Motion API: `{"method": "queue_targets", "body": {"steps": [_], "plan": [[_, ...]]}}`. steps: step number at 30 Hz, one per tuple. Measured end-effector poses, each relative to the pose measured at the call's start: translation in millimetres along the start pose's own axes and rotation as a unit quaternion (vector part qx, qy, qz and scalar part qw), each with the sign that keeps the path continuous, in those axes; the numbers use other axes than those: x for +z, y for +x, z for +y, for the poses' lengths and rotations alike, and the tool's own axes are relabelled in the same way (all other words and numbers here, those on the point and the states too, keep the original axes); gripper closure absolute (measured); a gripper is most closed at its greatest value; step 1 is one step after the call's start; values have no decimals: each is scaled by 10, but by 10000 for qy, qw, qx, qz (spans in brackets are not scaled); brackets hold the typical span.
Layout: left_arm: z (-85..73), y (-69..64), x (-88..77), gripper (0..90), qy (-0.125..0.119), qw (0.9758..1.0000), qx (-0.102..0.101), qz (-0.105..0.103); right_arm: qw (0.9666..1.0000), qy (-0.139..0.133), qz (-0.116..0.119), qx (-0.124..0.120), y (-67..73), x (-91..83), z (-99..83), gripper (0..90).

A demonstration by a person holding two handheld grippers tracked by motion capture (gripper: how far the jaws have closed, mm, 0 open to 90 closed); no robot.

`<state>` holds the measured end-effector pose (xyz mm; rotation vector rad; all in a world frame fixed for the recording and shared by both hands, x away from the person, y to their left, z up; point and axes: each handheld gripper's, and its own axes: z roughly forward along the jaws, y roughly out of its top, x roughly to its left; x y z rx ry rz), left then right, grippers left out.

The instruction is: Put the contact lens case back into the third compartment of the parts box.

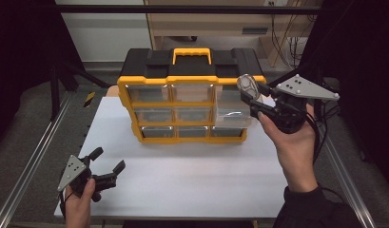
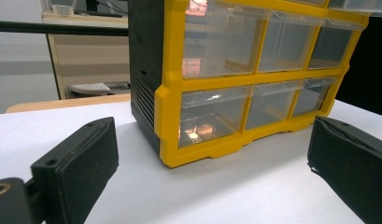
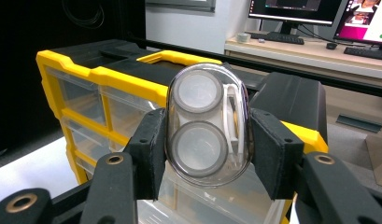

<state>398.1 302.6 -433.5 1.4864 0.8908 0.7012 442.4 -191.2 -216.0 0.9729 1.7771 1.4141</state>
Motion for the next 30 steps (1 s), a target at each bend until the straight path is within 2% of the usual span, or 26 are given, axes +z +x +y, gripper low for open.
{"method": "queue_targets", "body": {"steps": [12, 30], "plan": [[0, -2, -1, 17, 2, 10000, 2, -3, 10000, 13, -53, 54, -52, 6, -8, 492], [1, -2, -1, 17, 3, 10000, 4, -5, 9998, 112, 8, 141, -67, 52, -86, 492]]}}
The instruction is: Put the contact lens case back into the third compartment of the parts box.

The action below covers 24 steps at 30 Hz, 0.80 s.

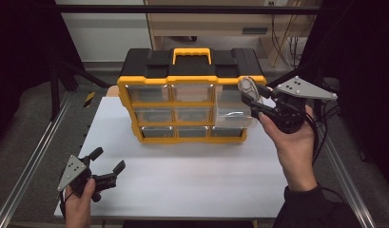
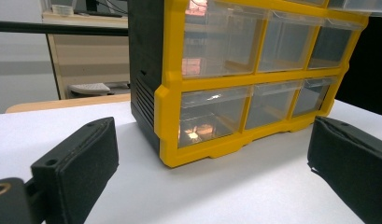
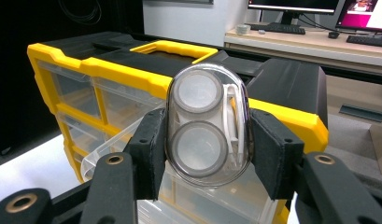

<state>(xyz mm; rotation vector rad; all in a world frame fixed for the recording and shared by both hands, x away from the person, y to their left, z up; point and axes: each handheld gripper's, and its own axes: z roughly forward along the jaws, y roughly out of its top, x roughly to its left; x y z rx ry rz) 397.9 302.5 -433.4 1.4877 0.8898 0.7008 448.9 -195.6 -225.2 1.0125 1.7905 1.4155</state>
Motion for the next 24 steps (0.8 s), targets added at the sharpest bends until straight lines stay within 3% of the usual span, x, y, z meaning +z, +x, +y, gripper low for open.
{"method": "queue_targets", "body": {"steps": [24], "plan": [[-3, -1, 5, 17, 5, 10000, -9, -9, 9999, 134, 56, 9, 1, 71, -20, 491]]}}
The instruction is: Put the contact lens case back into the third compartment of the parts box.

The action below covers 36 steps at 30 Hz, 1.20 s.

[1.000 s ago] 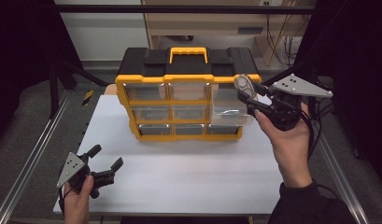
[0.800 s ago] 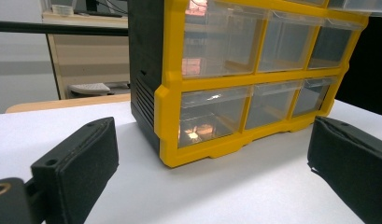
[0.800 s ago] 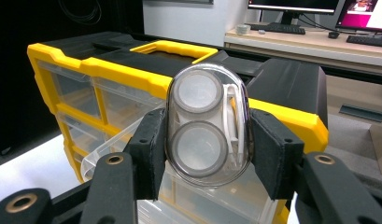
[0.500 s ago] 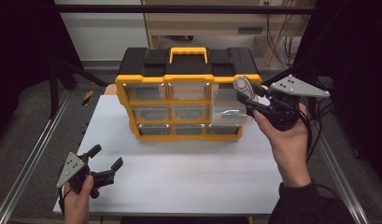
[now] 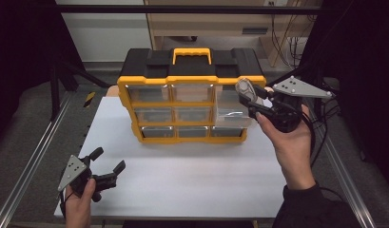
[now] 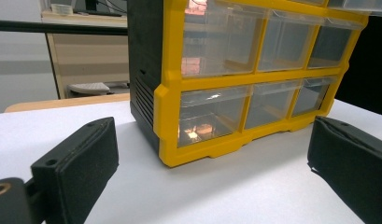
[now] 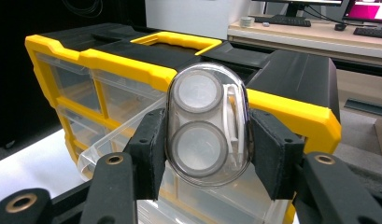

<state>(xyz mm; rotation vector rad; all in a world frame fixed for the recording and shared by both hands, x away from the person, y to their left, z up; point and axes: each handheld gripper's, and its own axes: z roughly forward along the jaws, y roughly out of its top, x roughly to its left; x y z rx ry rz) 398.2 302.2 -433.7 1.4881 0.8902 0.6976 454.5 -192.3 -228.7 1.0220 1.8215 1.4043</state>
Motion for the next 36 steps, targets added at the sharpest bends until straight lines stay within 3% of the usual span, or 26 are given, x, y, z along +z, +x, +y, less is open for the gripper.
{"method": "queue_targets", "body": {"steps": [13, 15, 36], "plan": [[-2, 1, 1, 17, 9, 10000, -3, 5, 10000, 48, 63, 47, 9, 39, -18, 489], [-1, 1, 1, 17, 10, 10000, 0, 5, 9998, -63, 81, 167, 0, 35, -24, 422], [1, 2, -3, 17, 4, 10000, 2, 8, 9993, -286, 69, 224, 8, -31, -15, 387]]}}
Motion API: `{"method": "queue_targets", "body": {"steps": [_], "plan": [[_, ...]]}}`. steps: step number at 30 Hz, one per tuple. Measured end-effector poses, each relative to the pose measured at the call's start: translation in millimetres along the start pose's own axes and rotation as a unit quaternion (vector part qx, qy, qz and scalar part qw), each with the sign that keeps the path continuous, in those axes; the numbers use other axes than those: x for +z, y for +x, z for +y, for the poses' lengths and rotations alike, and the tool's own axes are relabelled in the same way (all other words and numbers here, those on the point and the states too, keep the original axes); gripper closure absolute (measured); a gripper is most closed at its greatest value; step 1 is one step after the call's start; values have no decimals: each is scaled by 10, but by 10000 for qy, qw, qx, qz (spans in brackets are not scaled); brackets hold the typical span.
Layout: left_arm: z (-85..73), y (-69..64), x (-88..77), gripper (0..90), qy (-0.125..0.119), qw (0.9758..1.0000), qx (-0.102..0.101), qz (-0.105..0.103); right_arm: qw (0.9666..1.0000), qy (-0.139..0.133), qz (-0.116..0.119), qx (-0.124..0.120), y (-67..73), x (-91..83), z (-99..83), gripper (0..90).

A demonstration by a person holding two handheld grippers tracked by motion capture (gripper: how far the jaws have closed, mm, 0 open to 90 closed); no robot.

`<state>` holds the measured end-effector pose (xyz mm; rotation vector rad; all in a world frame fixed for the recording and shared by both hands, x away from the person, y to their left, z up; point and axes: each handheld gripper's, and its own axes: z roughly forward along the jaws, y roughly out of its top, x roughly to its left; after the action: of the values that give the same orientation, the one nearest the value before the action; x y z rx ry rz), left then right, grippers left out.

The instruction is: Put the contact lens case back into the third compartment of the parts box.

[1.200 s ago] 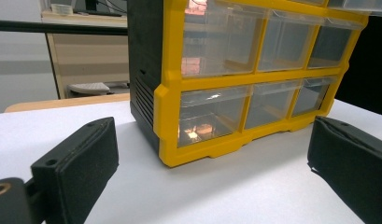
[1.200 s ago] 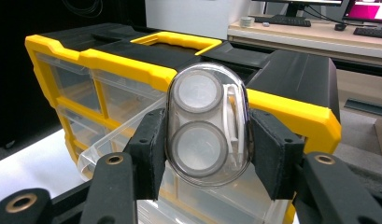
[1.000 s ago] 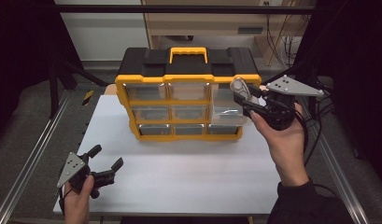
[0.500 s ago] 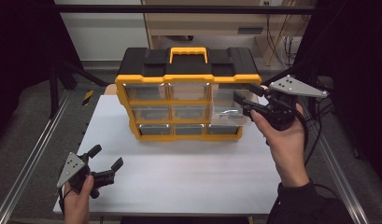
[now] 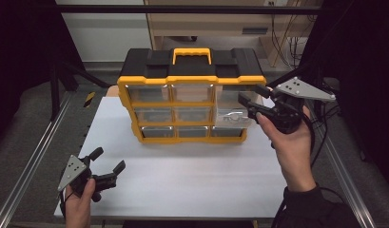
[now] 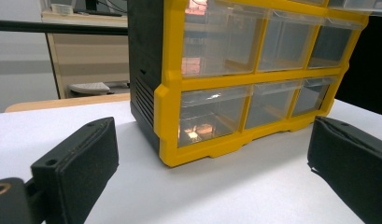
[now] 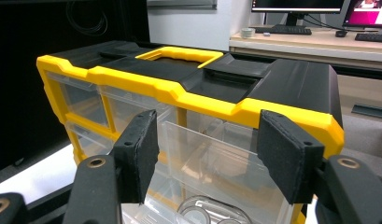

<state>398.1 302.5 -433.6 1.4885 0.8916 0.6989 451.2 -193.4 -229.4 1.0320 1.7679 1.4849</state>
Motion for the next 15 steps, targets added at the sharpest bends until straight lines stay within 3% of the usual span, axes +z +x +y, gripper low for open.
{"method": "queue_targets", "body": {"steps": [15], "plan": [[1, 1, -3, 17, -2, 10000, -3, 0, 9998, -193, 66, 86, -10, -47, -1, 317]]}}
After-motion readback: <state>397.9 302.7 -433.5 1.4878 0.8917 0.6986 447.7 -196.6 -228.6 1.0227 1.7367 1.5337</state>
